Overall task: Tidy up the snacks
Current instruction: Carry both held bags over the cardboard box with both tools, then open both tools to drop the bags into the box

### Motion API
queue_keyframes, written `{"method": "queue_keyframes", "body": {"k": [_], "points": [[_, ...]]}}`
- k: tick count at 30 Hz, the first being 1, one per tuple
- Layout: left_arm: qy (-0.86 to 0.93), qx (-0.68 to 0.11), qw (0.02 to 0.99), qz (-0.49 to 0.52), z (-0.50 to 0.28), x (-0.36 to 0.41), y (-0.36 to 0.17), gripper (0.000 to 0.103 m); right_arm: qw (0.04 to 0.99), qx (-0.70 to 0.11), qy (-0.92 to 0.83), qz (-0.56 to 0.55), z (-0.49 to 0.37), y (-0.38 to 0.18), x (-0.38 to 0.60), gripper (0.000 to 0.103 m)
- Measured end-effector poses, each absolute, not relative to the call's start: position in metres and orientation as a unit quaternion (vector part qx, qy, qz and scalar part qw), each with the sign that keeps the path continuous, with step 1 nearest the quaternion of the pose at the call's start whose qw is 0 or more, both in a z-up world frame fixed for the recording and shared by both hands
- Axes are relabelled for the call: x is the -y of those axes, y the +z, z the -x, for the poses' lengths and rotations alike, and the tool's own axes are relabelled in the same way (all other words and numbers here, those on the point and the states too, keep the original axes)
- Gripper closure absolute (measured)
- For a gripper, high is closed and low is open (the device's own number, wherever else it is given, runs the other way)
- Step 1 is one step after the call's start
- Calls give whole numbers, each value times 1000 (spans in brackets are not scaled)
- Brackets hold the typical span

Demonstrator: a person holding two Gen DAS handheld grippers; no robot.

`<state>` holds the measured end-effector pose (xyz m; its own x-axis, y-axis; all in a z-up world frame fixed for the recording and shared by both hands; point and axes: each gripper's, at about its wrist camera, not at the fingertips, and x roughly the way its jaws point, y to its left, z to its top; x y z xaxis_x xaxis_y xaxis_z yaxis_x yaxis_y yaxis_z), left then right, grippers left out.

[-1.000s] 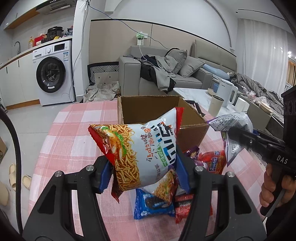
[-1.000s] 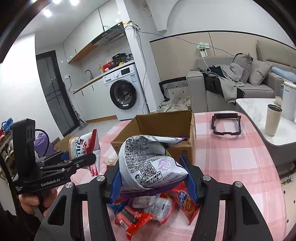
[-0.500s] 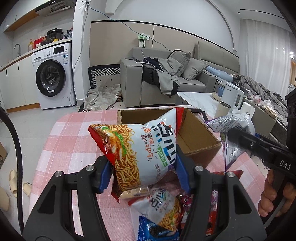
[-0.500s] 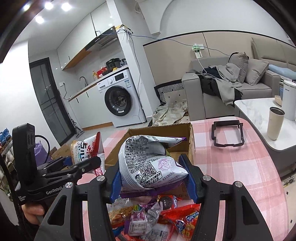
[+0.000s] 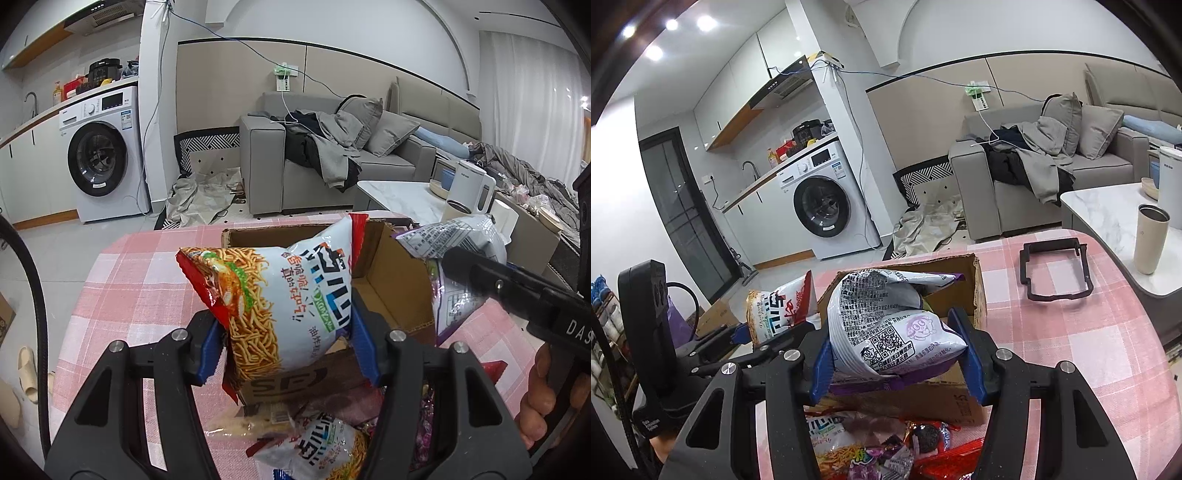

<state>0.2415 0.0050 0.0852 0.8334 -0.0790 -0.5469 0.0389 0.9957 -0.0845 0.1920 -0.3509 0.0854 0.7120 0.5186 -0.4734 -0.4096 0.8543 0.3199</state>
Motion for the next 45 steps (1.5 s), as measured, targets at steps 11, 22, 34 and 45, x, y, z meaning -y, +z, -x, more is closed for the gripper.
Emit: {"method": "queue_keyframes", "body": {"k": [11, 22, 34, 45], "points": [[-33, -286, 957, 30, -275, 3, 71, 46, 920, -291, 244, -94, -206, 77, 343, 45], [-36, -305, 951, 33, -300, 4, 50, 46, 919, -309, 234, -78, -221, 67, 331, 45], [-36, -302, 952, 28, -274, -4, 43, 27, 923, -300, 235, -55, -217, 70, 333, 20], [-35, -278, 960, 22, -201, -4, 62, 0, 933, -289, 214, -3, -174, 82, 351, 0]]}}
